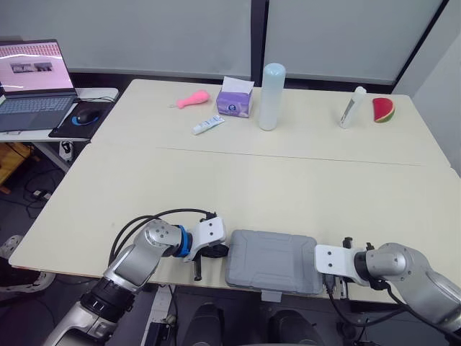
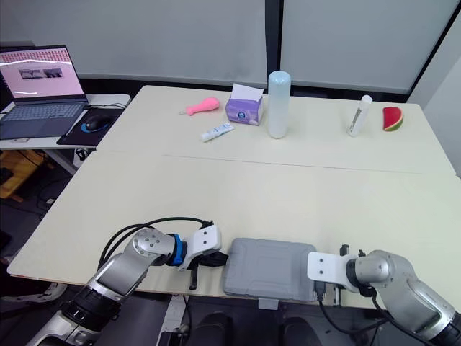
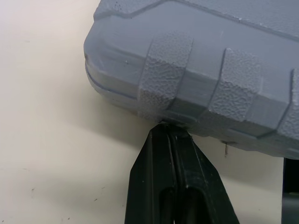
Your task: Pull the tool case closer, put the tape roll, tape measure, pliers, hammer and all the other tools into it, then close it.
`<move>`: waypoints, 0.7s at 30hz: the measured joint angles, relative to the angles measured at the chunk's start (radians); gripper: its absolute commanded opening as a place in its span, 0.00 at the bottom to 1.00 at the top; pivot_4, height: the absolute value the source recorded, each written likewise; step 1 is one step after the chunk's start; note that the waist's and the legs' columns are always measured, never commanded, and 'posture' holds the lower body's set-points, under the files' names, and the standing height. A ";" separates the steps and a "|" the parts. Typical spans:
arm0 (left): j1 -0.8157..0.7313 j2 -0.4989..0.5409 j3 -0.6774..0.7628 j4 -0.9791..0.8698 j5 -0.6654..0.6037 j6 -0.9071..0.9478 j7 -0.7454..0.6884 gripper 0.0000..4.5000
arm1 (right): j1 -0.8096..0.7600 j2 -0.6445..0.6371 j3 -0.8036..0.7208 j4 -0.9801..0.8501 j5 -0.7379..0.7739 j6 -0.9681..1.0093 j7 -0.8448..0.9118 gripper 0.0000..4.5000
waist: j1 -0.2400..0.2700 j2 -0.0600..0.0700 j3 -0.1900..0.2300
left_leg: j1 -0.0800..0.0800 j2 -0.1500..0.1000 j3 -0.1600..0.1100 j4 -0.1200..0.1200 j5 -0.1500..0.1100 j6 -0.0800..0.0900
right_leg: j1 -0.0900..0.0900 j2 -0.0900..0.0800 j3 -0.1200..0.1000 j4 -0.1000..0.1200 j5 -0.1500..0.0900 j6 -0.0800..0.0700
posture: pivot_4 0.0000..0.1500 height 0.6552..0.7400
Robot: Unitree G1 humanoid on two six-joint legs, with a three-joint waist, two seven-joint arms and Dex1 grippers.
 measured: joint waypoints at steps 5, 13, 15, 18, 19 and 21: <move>0.000 0.000 0.000 0.000 0.002 -0.003 0.000 0.00 | 0.000 0.002 -0.002 0.000 -0.005 0.001 0.003 0.00 | 0.000 0.000 0.000 | 0.000 0.000 0.000 0.000 0.000 0.000 | 0.000 0.000 0.000 0.000 0.000 0.000 | 1.00 0.53; 0.005 0.088 0.083 0.001 -0.069 -0.072 -0.060 0.00 | 0.110 -0.080 -0.231 -0.071 0.078 -0.011 0.035 0.00 | 0.001 0.000 0.000 | 0.000 0.000 0.000 0.000 0.000 0.000 | 0.000 0.000 -0.001 0.001 0.000 0.000 | 1.00 0.53; 0.007 0.137 0.144 0.001 -0.106 -0.104 -0.097 0.00 | 0.160 -0.107 -0.338 -0.086 0.122 -0.034 0.065 0.00 | 0.000 0.000 0.000 | 0.000 0.001 0.000 0.000 0.000 0.000 | 0.000 0.000 -0.001 0.001 0.000 0.000 | 1.00 0.53; 0.027 0.206 0.226 -0.007 -0.172 -0.166 -0.169 0.00 | 0.248 -0.104 -0.559 -0.127 0.249 -0.077 0.155 0.00 | 0.000 0.000 0.000 | 0.000 0.000 0.000 0.000 0.000 0.000 | 0.000 0.000 -0.001 0.001 0.000 0.000 | 1.00 0.53; 0.041 0.229 0.252 -0.011 -0.190 -0.183 -0.187 0.00 | 0.270 -0.102 -0.634 -0.142 0.295 -0.079 0.194 0.00 | -0.001 0.000 0.000 | 0.000 0.000 0.000 0.000 0.000 0.000 | 0.001 0.000 -0.001 0.000 0.000 0.000 | 1.00 0.53; 0.058 0.265 0.299 -0.019 -0.227 -0.199 -0.218 0.00 | 0.302 -0.104 -0.768 -0.164 0.373 -0.076 0.264 0.00 | 0.000 0.000 0.000 | 0.001 0.000 -0.001 0.000 0.000 0.001 | 0.001 0.000 -0.001 0.000 0.000 0.000 | 1.00 0.53</move>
